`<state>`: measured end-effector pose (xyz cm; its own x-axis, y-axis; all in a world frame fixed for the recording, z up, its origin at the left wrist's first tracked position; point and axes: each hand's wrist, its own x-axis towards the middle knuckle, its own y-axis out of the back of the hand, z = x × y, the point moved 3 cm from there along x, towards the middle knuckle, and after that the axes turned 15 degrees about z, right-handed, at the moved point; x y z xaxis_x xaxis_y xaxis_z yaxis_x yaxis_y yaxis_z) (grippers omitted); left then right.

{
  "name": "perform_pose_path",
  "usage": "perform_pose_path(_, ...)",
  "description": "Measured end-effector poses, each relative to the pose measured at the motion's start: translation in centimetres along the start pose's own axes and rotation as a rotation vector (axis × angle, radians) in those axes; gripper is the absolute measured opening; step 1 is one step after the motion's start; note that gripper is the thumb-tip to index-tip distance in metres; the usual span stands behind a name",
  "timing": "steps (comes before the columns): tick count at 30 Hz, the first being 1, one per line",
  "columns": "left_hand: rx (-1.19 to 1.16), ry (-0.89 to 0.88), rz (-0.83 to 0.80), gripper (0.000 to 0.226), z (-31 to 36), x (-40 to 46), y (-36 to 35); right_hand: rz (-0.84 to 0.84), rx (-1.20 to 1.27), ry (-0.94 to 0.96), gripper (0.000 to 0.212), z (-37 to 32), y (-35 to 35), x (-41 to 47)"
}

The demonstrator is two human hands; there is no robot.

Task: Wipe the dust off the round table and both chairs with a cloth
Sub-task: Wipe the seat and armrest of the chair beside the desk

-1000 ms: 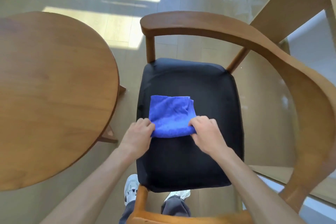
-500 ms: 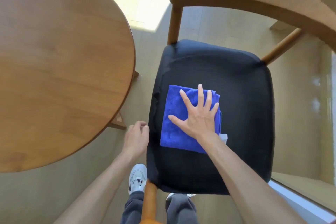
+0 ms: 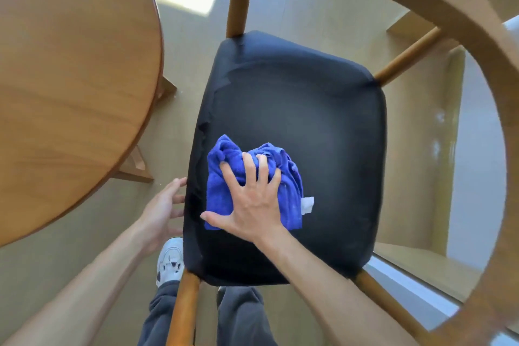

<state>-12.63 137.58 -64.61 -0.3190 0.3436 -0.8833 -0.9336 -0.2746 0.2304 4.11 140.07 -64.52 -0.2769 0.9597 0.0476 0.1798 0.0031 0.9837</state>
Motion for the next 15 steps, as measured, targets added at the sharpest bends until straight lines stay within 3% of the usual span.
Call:
perform_pose_path(4, 0.021, -0.006, 0.035, 0.034, -0.2, 0.5, -0.4, 0.005, 0.105, 0.263, 0.09, -1.1, -0.3, -5.8)
perform_pose_path(10, 0.061, -0.009, 0.086, 0.029, -0.6, 0.9, -0.8, 0.073, 0.154, 0.475, 0.045, 0.5, 0.1, -4.9)
perform_pose_path(15, 0.097, 0.003, 0.134, 0.028, -0.2, 0.9, -1.2, 0.036, 0.164, 0.668, 0.036, 5.1, 0.8, -5.8)
